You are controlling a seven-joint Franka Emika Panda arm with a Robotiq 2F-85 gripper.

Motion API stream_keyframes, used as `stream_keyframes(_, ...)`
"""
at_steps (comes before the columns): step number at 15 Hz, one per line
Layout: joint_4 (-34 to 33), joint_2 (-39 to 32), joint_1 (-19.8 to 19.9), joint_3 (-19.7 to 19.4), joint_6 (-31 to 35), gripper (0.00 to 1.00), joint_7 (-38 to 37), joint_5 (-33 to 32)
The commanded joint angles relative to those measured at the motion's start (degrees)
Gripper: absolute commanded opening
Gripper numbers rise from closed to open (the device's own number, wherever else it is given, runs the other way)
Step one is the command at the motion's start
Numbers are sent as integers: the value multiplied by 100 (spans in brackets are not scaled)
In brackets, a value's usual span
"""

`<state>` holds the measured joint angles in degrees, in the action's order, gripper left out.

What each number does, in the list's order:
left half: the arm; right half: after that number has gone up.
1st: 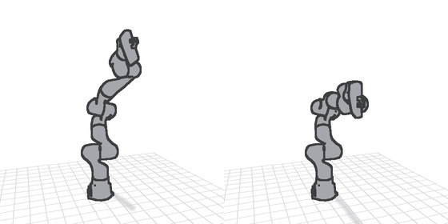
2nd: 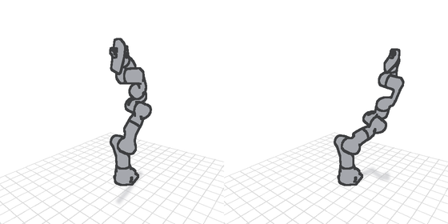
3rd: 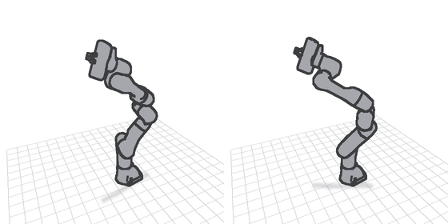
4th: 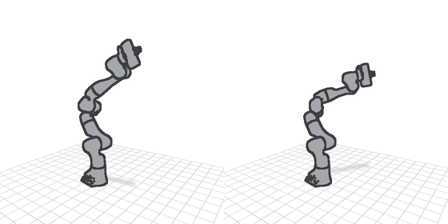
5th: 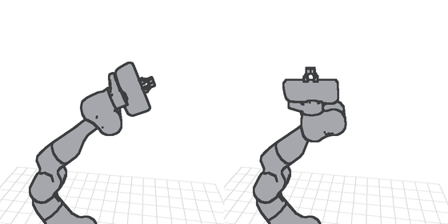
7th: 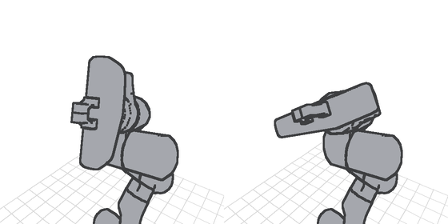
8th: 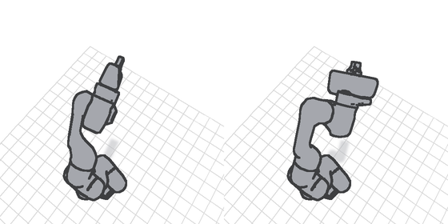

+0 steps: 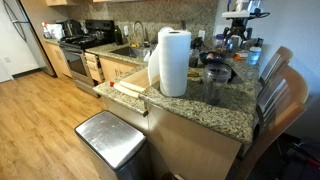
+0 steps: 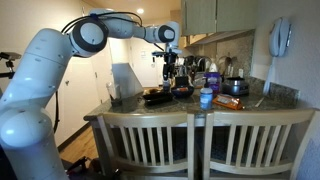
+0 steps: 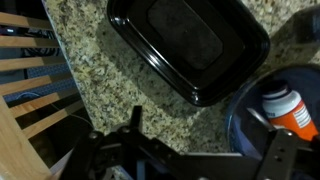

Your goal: Pick the white bottle and the glass bottle and put them in the bowl

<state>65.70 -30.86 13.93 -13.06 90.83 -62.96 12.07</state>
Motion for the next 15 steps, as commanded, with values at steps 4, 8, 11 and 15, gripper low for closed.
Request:
stream_keyframes(4,124,31,-151,-240,231,100,-1030,-409)
stream_keyframes(8,189,41,-211,-285,306,100,-1223,-442)
stream_keyframes(11,530,62,-72,-708,1011,100,-1749,-915)
stream_keyframes(15,776,-70,338,-1387,1883,100,-1967,-1315)
